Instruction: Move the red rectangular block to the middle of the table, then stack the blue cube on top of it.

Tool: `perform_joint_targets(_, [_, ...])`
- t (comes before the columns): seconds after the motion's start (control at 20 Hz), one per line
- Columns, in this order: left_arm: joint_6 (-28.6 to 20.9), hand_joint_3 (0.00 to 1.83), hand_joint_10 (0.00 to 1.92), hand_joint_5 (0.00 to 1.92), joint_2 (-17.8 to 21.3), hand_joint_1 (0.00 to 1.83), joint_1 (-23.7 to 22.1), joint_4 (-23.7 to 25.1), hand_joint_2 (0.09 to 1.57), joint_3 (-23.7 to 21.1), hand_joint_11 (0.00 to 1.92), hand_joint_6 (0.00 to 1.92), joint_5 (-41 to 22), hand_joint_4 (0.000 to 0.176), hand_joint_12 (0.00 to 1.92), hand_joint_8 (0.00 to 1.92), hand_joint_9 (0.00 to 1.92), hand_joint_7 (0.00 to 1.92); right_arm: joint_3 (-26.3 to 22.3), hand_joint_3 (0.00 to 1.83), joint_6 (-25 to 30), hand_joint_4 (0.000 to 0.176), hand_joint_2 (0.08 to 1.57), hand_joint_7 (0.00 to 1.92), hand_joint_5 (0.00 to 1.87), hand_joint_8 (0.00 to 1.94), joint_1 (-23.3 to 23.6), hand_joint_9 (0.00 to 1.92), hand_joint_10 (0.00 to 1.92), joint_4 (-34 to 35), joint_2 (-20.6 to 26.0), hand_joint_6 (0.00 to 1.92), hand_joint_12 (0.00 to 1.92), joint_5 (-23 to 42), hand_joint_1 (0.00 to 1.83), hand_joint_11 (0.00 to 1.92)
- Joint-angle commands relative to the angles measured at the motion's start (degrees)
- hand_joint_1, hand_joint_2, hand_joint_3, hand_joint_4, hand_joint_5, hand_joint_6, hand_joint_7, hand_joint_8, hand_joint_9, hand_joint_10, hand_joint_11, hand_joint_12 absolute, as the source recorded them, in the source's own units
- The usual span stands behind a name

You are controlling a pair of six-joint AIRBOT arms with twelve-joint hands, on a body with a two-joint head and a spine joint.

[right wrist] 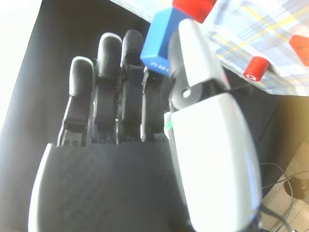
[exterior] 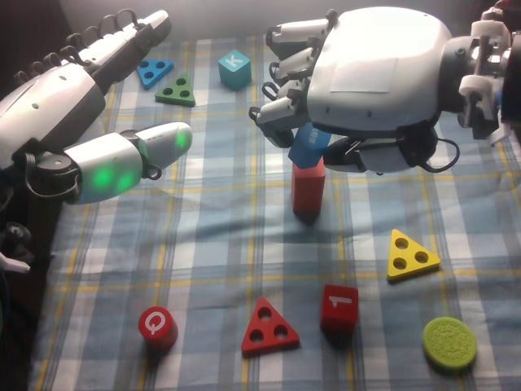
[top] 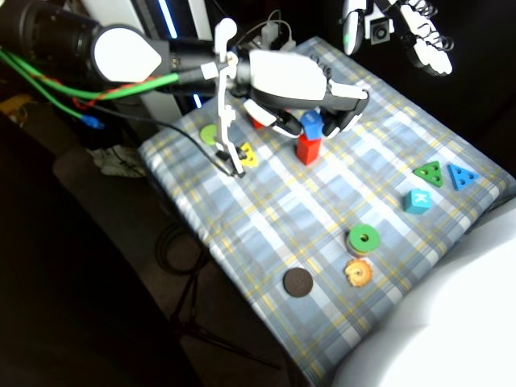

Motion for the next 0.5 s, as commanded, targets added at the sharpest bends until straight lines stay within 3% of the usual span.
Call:
perform_joint_targets(0.0, [-0.5,0.0,0.0,0.0,0.18,0.42,-0.32,1.21,1.25,-0.02,0.0,0.0,-7.02,0.05,0.0,0.0,0.0,0.0,-0.1,0.0,-0.08,0.0,1.29,0.79,0.53,1.44,1.22,0.49,1.44,0.92,0.01,1.49,1.91,4.2,1.14,0.01])
perform_joint_targets(0.1, [-0.5,0.0,0.0,0.0,0.18,0.42,-0.31,1.21,1.25,-0.02,0.0,0.0,-7.02,0.043,0.0,0.0,0.0,0.0,-0.12,0.0,-0.08,0.0,1.28,0.8,0.54,1.41,1.22,0.49,1.4,0.9,0.01,1.49,1.89,4.2,1.14,0.0])
perform_joint_targets(0.15, [-0.5,0.0,0.0,0.0,0.18,0.41,-0.31,1.21,1.25,-0.02,0.0,0.0,-7.02,0.062,0.0,0.0,0.0,0.0,-0.16,0.0,-0.08,0.0,1.29,0.8,0.53,1.43,1.22,0.47,1.38,0.89,0.01,1.49,1.92,4.2,1.14,0.0])
perform_joint_targets(0.2, [-0.5,0.0,0.0,0.0,0.18,0.4,-0.3,1.2,1.25,-0.01,0.0,0.0,-7.02,0.053,0.0,0.0,0.0,0.0,-0.19,0.0,-0.08,0.0,1.21,0.69,0.47,1.07,1.22,0.48,1.34,0.89,0.01,0.92,1.88,4.2,0.98,0.02])
perform_joint_targets(0.25, [-0.5,0.0,0.0,0.0,0.18,0.4,-0.3,1.2,1.25,-0.01,0.0,0.0,-7.02,0.048,0.0,0.0,0.0,0.0,-0.25,0.0,-0.08,0.037,1.25,0.71,0.66,0.99,1.22,0.51,1.34,0.89,0.01,1.3,1.88,4.2,0.95,0.04])
perform_joint_targets(0.3, [-0.5,0.0,0.0,0.0,0.18,0.42,-0.3,1.2,1.25,-0.01,0.0,0.0,-7.02,0.045,0.0,0.0,0.0,0.0,-0.29,0.0,-0.08,0.06,1.27,0.71,0.66,0.94,1.22,0.5,1.34,0.89,0.01,1.43,1.89,4.2,0.92,0.03])
perform_joint_targets(0.35, [-0.5,0.0,0.0,0.0,0.18,0.41,-0.3,1.2,1.25,-0.01,0.0,0.0,-7.02,0.04,0.0,0.0,0.0,0.0,-0.36,0.0,-0.08,0.054,1.27,0.72,0.67,0.89,1.22,0.5,1.3,0.88,0.01,1.44,1.86,4.2,0.93,0.0])
perform_joint_targets(0.4, [-0.5,0.0,0.0,0.0,0.18,0.4,-0.3,1.2,1.25,-0.01,0.0,0.0,-7.02,0.04,0.0,0.0,0.0,0.0,-0.4,0.0,-0.08,0.0,1.2,0.71,0.51,0.82,1.22,0.49,1.26,0.85,0.01,0.92,1.83,4.2,0.93,0.0])
perform_joint_targets(0.45, [-0.5,0.0,0.0,0.0,0.18,0.39,-0.29,1.2,1.25,-0.02,0.0,0.0,-7.02,0.041,0.0,0.0,0.0,0.0,-0.43,0.0,-0.08,0.0,1.2,0.72,0.52,0.72,1.22,0.48,1.21,0.85,0.01,0.69,1.79,4.21,0.92,0.0])
